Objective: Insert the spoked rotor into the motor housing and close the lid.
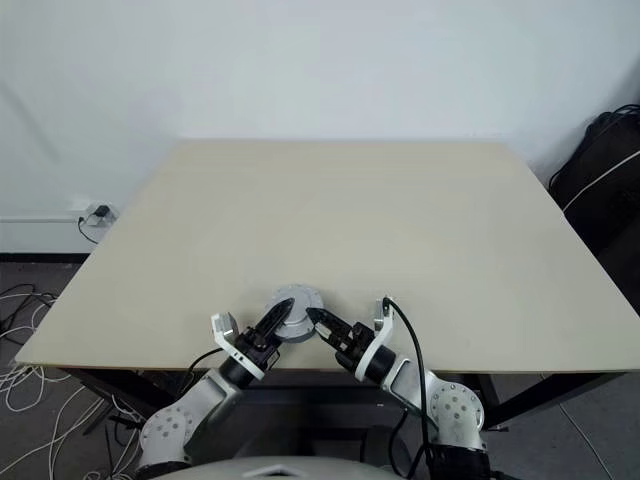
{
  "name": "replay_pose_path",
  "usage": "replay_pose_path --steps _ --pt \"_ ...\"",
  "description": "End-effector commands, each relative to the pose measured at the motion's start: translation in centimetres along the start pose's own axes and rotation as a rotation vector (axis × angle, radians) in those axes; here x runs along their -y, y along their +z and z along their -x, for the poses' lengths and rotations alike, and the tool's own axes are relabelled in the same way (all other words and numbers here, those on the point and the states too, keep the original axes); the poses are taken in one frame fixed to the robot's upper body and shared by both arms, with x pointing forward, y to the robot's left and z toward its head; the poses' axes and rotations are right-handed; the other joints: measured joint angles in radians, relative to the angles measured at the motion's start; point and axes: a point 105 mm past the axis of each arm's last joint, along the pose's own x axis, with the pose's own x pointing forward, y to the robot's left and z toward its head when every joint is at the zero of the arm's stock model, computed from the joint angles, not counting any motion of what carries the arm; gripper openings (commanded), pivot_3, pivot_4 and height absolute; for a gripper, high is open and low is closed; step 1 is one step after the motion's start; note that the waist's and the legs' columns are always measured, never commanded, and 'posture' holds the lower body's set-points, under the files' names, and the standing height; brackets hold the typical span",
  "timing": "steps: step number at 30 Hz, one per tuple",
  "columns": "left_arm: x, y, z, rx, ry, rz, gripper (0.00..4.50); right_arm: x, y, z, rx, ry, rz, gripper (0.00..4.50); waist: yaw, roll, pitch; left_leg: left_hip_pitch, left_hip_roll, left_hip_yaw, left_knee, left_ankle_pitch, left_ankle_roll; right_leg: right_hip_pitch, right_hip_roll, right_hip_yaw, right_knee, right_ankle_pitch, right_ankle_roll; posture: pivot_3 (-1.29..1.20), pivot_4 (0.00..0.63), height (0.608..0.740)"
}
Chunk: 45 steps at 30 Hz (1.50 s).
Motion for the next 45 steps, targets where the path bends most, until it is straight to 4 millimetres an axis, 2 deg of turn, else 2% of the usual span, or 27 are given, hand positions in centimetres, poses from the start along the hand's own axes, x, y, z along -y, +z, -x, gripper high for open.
replay_pose_path --steps 1,7,9,14,17,24,30,38,45 --pt "1.6 0.3 -1.1 0.025 -0.075 -0.013 2.14 -1.3 0.3 0.1 -0.002 0.042 0.075 4.50 0.001 0.000 0.000 0.000 0.000 0.000 0.000 0.000 0.000 0.000 0.000 0.000 0.000 0.000 0.000 0.00 0.000 0.740" --pt "1.9 1.9 -1.5 0.074 -0.081 -0.048 2.14 -2.2 0.9 0.9 0.055 0.073 0.136 4.50 0.004 -0.001 0.000 0.000 0.000 0.000 0.000 0.000 0.000 0.000 0.000 0.000 0.000 0.000 0.000 0.00 0.000 0.740" --pt "1.9 2.5 -1.7 0.088 -0.071 -0.069 2.14 -1.9 1.4 0.9 0.095 0.034 0.196 4.50 0.004 -0.001 0.000 0.000 0.000 0.000 0.001 0.000 0.000 0.001 0.000 0.000 0.000 0.000 0.001 0.00 0.000 0.740" --pt "1.9 4.3 -2.7 0.129 -0.056 -0.104 2.14 -1.9 1.9 0.7 0.148 -0.060 0.530 4.50 0.004 -0.001 0.001 0.000 0.000 0.000 0.003 0.000 -0.001 0.001 0.004 -0.001 0.000 0.002 0.007 0.00 0.000 0.740" --pt "1.8 5.1 -3.6 0.140 -0.043 -0.142 2.14 -1.8 2.7 0.9 0.241 -0.120 0.710 4.50 0.006 -0.002 0.000 0.000 0.000 0.000 0.004 0.000 -0.001 0.001 0.004 -0.001 0.000 0.002 0.007 0.00 0.000 0.740" --pt "2.0 6.5 -5.9 0.174 -0.022 -0.215 2.14 -1.0 3.1 0.7 0.280 -0.194 0.988 4.50 0.007 -0.004 0.001 0.001 -0.001 0.000 0.004 0.000 -0.001 0.002 0.005 -0.001 0.001 0.003 0.006 0.00 0.000 0.740" --pt "0.6 8.4 -7.8 0.245 0.105 -0.281 2.14 -0.5 3.4 0.8 0.320 -0.207 1.053 4.50 0.012 -0.005 0.001 0.002 -0.001 0.000 0.004 0.001 -0.002 0.003 0.005 -0.001 0.001 0.004 0.005 0.00 0.000 0.740" --pt "0.1 10.5 -10.4 0.336 0.207 -0.287 2.14 0.5 3.3 0.8 0.294 -0.255 1.123 4.50 0.017 -0.008 0.003 0.002 -0.001 0.000 0.004 0.001 -0.003 0.003 0.005 -0.001 0.001 0.005 0.006 0.00 0.000 0.740" --pt "-0.3 11.6 -11.6 0.384 0.298 -0.291 2.14 0.8 3.2 0.8 0.286 -0.262 1.120 4.50 0.017 -0.009 0.003 0.002 -0.001 0.000 0.004 0.003 -0.006 0.003 0.005 -0.001 0.001 0.005 0.007 0.00 0.000 0.740"
